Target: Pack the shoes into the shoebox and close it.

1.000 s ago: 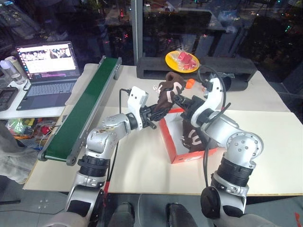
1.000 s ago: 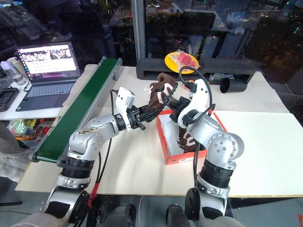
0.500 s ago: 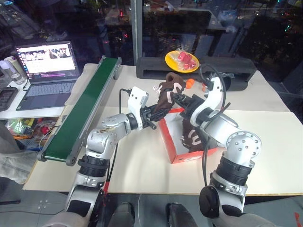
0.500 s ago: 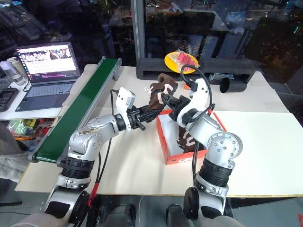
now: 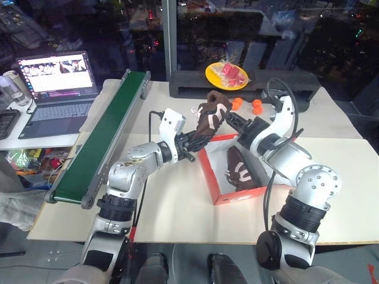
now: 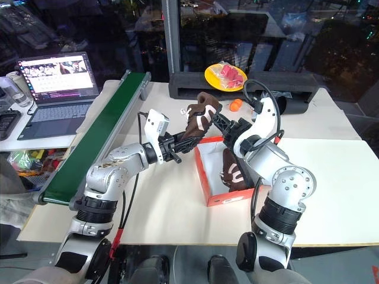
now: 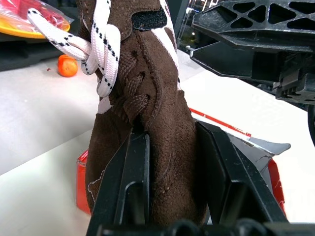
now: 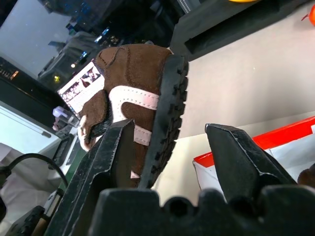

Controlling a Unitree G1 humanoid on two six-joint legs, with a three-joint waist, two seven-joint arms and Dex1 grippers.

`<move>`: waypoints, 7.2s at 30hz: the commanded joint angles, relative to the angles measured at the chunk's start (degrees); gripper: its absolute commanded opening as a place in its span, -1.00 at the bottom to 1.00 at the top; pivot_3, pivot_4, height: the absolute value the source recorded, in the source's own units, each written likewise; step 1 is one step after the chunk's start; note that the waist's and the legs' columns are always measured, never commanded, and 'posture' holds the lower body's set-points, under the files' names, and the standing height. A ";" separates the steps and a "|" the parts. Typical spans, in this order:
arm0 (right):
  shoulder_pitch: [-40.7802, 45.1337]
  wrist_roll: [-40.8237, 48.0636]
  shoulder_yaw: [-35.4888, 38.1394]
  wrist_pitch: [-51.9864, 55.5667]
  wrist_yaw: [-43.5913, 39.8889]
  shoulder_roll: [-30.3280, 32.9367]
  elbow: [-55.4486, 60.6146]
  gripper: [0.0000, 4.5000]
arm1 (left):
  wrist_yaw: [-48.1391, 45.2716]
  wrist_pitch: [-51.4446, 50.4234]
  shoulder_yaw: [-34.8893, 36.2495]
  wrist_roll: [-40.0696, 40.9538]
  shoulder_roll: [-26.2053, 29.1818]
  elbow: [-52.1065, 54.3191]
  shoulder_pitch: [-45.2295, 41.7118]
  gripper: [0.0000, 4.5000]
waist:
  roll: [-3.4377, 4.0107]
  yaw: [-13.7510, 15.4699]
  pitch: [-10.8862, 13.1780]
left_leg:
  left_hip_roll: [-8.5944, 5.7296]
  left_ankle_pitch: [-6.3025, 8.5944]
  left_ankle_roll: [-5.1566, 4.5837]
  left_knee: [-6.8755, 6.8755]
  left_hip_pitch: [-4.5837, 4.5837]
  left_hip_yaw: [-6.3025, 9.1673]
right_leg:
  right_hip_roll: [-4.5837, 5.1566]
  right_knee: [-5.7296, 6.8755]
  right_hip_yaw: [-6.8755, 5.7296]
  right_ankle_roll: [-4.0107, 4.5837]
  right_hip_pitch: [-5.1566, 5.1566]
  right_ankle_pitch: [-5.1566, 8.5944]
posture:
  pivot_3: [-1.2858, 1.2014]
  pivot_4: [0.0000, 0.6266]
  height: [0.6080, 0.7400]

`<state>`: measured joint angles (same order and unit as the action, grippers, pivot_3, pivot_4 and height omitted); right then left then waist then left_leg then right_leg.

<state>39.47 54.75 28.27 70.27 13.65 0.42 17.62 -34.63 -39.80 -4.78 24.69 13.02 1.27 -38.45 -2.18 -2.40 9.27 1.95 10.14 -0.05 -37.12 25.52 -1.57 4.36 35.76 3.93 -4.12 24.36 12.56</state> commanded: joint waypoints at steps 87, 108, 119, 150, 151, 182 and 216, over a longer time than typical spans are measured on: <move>2.60 -23.91 -32.58 4.70 -23.13 21.95 -34.76 -0.31 | -15.91 10.35 -7.41 -6.62 10.53 6.56 7.69 0.60 | -0.05 0.25 -0.61 | 0.00 0.00 -0.01 0.14 -0.44 -0.04 | -0.01 0.04 -0.01 0.11 -0.36 0.15 | 0.03 -0.52 0.90; -8.42 -1.27 6.81 22.23 -13.14 26.84 9.49 0.26 | -18.67 12.37 -8.96 -7.20 9.93 3.88 6.80 0.60 | 0.16 1.91 -0.61 | -0.07 0.01 -0.03 0.20 -0.14 0.01 | 0.07 -0.04 -0.07 0.13 -0.17 0.22 | 0.03 -0.52 0.90; -33.87 12.75 13.86 22.23 2.50 28.89 21.12 -1.00 | -19.30 13.47 -10.09 -7.23 8.59 1.96 6.69 0.60 | 0.23 0.05 -0.61 | -0.01 0.00 -0.07 0.20 -0.36 0.00 | -0.04 0.12 0.13 0.11 -0.21 0.32 | 0.03 -0.52 0.90; 0.66 -7.10 42.06 -12.89 26.00 13.12 -42.36 -1.00 | -17.77 12.78 -9.12 -7.66 8.45 2.04 4.99 0.60 | 0.41 -0.31 -0.63 | -0.09 -0.07 -0.19 0.18 -0.38 -0.01 | -0.02 0.04 0.11 0.08 -0.37 0.32 | 0.03 -0.52 0.90; 0.92 -6.29 41.99 -13.80 25.40 13.08 -43.34 -1.00 | -17.80 12.75 -9.12 -7.66 8.45 1.98 4.85 0.60 | 0.41 -0.34 -0.64 | -0.09 -0.07 -0.19 0.18 -0.42 -0.01 | -0.02 0.04 0.11 0.08 -0.41 0.32 | 0.03 -0.52 0.90; -14.20 22.90 0.68 -6.42 -4.39 19.32 -3.21 -1.00 | -20.41 11.48 -8.66 -8.37 10.15 1.17 1.56 0.60 | 1.17 -1.48 -0.16 | -0.05 -0.07 -0.19 0.32 -0.34 0.00 | -0.03 0.15 0.13 0.05 -0.19 0.40 | 0.03 -0.52 0.90; -10.45 -12.01 -24.51 -10.54 -23.52 25.96 -4.44 -1.00 | -13.50 6.13 -5.11 -6.22 11.59 8.69 7.44 0.60 | 1.05 0.29 -0.10 | -0.10 -0.07 -0.19 0.27 -0.30 0.02 | 0.00 0.16 0.09 0.06 -0.17 0.41 | 0.03 -0.52 0.90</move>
<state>29.28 44.50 1.72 62.92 -7.47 23.57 8.66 -49.47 -34.10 -12.02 18.01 24.84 8.17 -30.99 -1.13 -2.11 9.18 1.82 10.07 -0.24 -36.85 25.25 -1.55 4.38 35.92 4.02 -4.06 24.21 12.97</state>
